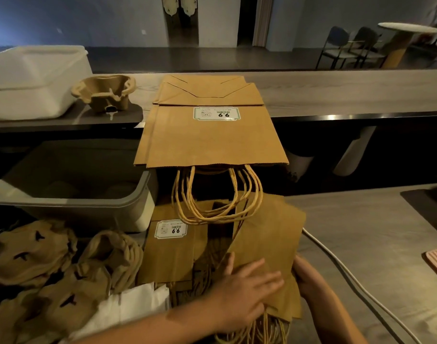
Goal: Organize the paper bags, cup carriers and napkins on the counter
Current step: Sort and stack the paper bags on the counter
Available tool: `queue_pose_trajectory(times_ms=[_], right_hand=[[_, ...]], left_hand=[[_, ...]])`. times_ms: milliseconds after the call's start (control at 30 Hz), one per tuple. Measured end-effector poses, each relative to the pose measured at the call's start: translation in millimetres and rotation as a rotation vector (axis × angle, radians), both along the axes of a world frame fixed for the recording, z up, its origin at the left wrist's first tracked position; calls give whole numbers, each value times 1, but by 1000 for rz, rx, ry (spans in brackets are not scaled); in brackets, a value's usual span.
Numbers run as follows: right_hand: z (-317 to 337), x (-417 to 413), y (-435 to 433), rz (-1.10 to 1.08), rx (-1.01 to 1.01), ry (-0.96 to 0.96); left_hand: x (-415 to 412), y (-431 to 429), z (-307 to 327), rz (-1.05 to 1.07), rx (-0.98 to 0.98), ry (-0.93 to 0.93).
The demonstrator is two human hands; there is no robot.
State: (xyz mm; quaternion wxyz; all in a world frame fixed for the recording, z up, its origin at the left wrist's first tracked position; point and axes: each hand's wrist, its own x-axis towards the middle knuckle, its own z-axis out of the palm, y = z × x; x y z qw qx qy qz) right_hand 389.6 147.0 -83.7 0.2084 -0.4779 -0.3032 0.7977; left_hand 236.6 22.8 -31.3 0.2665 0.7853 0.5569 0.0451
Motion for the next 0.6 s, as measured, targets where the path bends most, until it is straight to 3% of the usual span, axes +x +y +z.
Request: queue_pose_trajectory(times_ms=[200, 400, 533, 600], right_hand=[[-3, 2, -4, 64, 68, -6], [-7, 0, -2, -9, -61, 119], [-5, 1, -3, 9, -77, 27], [-4, -2, -5, -1, -56, -55]], left_hand=[[17, -5, -2, 8, -37, 63], [23, 2, -3, 49, -69, 87], [18, 13, -6, -8, -65, 136], [11, 19, -5, 84, -68, 20]])
